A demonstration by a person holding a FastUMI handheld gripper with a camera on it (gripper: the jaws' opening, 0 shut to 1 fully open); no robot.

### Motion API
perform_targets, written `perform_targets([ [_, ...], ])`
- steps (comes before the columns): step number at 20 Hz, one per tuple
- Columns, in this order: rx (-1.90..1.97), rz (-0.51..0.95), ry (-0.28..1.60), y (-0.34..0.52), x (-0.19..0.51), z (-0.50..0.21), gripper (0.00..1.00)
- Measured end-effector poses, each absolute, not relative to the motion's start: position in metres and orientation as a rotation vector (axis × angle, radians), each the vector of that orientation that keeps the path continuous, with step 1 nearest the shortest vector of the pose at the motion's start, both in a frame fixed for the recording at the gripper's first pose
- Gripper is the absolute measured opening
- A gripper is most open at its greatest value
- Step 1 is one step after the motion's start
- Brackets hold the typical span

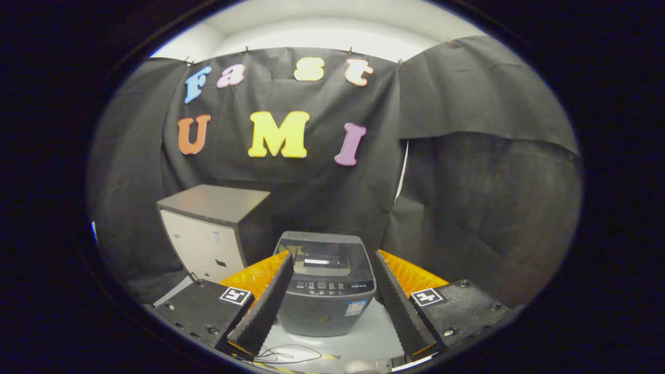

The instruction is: Put the clothes into the washing machine and then close the washing machine lid.

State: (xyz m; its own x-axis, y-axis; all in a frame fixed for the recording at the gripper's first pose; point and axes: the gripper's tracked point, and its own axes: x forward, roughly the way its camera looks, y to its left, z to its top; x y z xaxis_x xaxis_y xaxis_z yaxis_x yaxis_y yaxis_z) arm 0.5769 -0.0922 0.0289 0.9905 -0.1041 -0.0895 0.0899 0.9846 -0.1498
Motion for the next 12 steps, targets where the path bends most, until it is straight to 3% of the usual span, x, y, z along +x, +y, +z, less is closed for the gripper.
perform_targets([
  [12,-0.032,-0.066,-0.009,-0.068,0.526,0.043,1.00],
])
